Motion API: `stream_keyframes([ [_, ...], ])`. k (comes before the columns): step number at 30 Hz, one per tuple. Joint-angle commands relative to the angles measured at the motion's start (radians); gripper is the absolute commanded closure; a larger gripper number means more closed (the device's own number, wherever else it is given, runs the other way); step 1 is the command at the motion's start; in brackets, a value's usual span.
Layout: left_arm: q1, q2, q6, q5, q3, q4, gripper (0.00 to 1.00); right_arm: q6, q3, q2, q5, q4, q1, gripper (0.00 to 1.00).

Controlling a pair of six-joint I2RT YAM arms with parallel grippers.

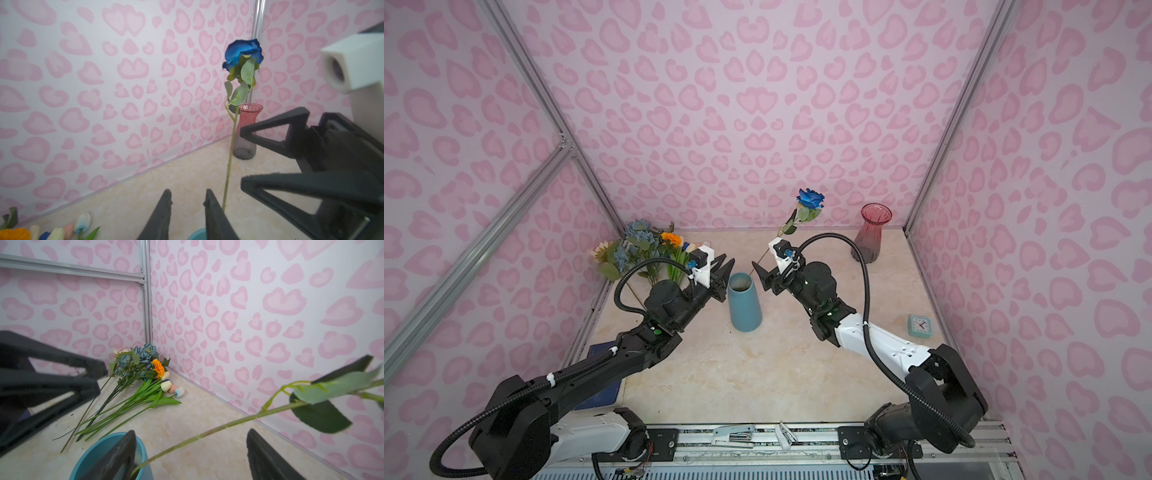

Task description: Arrange the flowers into the vase

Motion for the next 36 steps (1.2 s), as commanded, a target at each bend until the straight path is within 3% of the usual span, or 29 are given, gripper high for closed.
stream_keyframes([
  [1, 0.053, -0.047, -0.013, -0.097, 0.035, -0.127, 0.65, -0.005, 0.004, 0.015, -0.011, 0.001, 0.0, 0.17],
  [4, 0.149, -0.065, -0.072, -0.149, 0.115, -0.356, 0.58, -0.008, 0.002, 0.015, -0.008, 0.0, 0.0, 0.17],
  [6, 0.235, -0.062, -0.15, -0.174, 0.171, -0.533, 0.42, -0.011, 0.001, 0.009, -0.007, -0.003, 0.0, 0.17],
  [10, 0.398, -0.007, -0.304, -0.163, 0.256, -0.813, 0.41, -0.009, -0.017, -0.005, 0.001, 0.004, 0.003, 0.17],
  [16, 0.544, 0.178, -0.373, -0.136, 0.331, -1.018, 0.37, -0.004, -0.067, -0.025, 0.023, 0.045, 0.016, 0.17],
  [19, 0.569, 0.316, -0.339, -0.134, 0.418, -1.102, 0.36, -0.015, -0.088, -0.035, 0.038, 0.066, 0.027, 0.17],
  [23, 0.576, 0.472, -0.308, -0.167, 0.529, -1.184, 0.41, -0.031, -0.111, -0.049, 0.066, 0.097, 0.041, 0.17],
  [27, 0.594, 0.563, -0.283, -0.18, 0.595, -1.209, 0.57, -0.05, -0.107, -0.051, 0.072, 0.088, 0.057, 0.17],
  [36, 0.624, 0.725, -0.222, -0.149, 0.73, -1.237, 0.56, -0.071, -0.113, -0.054, 0.092, 0.089, 0.075, 0.17],
])
